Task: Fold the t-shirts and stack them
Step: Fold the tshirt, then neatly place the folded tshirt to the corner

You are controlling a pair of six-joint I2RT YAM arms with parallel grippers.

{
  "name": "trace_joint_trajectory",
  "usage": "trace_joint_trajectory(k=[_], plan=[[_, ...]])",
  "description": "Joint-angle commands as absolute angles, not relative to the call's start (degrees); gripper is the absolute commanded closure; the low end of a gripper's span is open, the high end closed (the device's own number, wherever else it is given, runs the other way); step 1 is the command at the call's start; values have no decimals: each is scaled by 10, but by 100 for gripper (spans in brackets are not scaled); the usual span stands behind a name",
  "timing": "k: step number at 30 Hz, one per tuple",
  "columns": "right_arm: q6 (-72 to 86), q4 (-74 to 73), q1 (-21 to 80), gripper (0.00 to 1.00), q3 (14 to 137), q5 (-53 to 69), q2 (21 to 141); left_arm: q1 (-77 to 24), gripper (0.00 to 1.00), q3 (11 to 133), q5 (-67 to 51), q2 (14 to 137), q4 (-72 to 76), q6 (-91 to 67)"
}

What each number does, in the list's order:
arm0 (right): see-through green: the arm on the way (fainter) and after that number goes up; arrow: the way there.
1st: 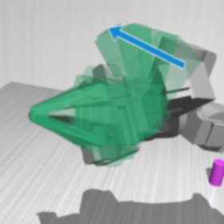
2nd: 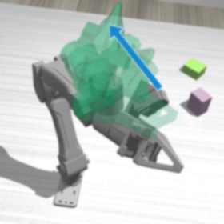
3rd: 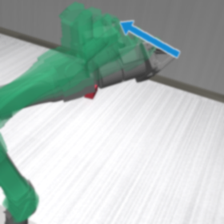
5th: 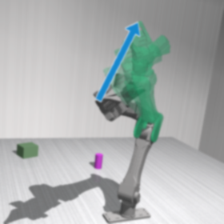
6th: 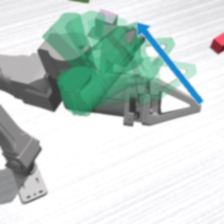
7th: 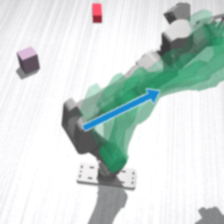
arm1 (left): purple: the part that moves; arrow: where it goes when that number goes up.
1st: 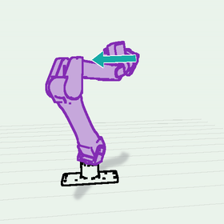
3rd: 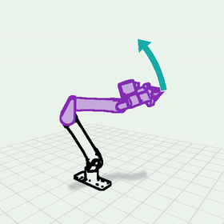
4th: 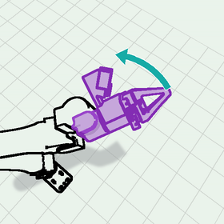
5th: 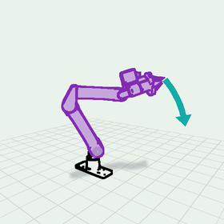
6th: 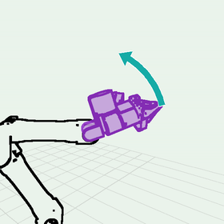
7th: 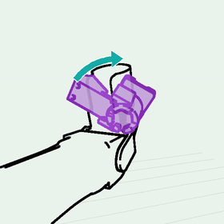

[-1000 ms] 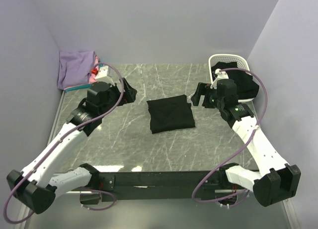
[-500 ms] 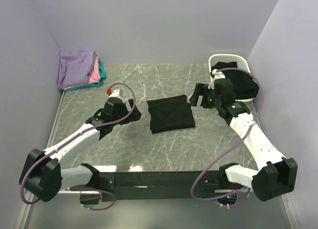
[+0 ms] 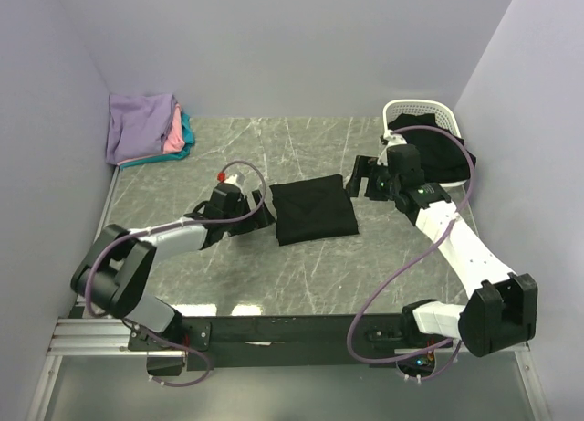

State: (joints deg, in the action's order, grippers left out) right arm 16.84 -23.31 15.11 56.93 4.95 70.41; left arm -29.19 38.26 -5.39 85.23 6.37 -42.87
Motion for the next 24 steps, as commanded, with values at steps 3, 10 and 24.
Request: trace_joint_trajectory(k=[3,10,24], plan=[[163,-214,152,5,570,38,712,-294,3,415,-111,908,167,-446],[163,-214,152,5,570,36,726,-297,7,434,-177,983,257,-478],[161,-216,152,5,572,28,737,-346,68,544,-227,1167,305,-515]])
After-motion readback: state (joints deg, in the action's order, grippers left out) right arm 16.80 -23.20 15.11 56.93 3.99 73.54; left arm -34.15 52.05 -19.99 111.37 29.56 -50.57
